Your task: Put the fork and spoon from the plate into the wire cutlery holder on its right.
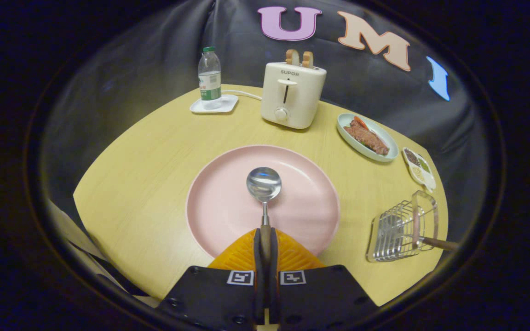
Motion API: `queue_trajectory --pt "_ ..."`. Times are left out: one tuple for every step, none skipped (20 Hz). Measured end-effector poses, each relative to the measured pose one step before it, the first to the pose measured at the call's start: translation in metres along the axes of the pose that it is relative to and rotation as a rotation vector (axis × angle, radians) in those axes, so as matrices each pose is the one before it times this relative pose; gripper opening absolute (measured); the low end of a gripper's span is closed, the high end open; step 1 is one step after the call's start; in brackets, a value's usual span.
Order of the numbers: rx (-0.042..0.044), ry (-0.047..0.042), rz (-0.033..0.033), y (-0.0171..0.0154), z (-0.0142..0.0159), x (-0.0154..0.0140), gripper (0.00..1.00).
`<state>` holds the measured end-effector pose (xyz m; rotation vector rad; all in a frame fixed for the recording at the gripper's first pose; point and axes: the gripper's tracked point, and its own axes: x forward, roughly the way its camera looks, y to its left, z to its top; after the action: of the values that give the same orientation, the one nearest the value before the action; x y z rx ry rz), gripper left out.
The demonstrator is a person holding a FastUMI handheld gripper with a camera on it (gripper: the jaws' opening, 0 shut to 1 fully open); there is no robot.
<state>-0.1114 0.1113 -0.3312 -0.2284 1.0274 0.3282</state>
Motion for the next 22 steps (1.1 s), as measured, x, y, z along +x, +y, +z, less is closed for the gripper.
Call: queue_trajectory --pt "-0.00645 0.00181 -0.00099 -0.00689 0.00244 -0.00544 0.07" --pt "-0.00544 -0.00012 0.00004 -0.00737 0.00189 -0.00523 0.07" --pt "-0.00541 0.00071 -0.00054 -0.00746 0.00213 -0.00528 0.07" --pt "-0.00469 0.00371 -0.00324 -0.00848 0.00083 -0.00493 0.07" --pt "-0.00378 0.00399 -0.00409 -0.00854 0.00052 -0.00438 0.07" --pt "-0.00288 0.00415 -0.00175 -0.00742 0.00082 -0.00458 0.07" --pt "0.00008 0.00426 -0.00351 -0.00889 0.00026 -0.00444 0.07" --pt "0.0019 0.00298 -0.00417 -0.00924 -0.00073 -0.00291 0.07" --pt "0.00235 0.00477 -0.00728 -0.00938 -0.00038 -0.00298 0.07" --pt "0.00285 0.00704 -0.00831 -0.00981 -0.00172 -0.00279 0.07" --pt "0.00198 0.00672 -0.00708 -0.00938 -0.00176 -0.0027 0.07" --pt "0.00313 0.00615 -0.00728 -0.0094 -0.00215 -0.00299 0.07" --pt "0.00403 0.00679 -0.00626 -0.00858 -0.00108 -0.0027 0.07" --pt "0.00787 0.00577 -0.00691 -0.00852 -0.00218 -0.00252 0.07" --pt "0.01006 0.00095 -0.00672 -0.00844 -0.00118 -0.00356 0.07" --pt "0.00953 0.00308 -0.00682 -0.00911 -0.00208 -0.00293 0.07" --pt "0.00995 0.00389 -0.00782 -0.00848 -0.00173 -0.00231 0.07" --pt "0.01002 0.00491 -0.00737 -0.00817 -0.00257 -0.00233 0.07" --pt "0.01263 0.00912 -0.00409 -0.00754 -0.00267 -0.00287 0.07" --pt "0.01726 0.00846 0.00212 -0.00586 -0.00292 -0.00218 0.07" --pt "0.01527 0.00955 0.00618 -0.00413 -0.00147 -0.00248 0.08" --pt "0.01076 0.00698 -0.00039 -0.00566 -0.00254 -0.0012 0.08"
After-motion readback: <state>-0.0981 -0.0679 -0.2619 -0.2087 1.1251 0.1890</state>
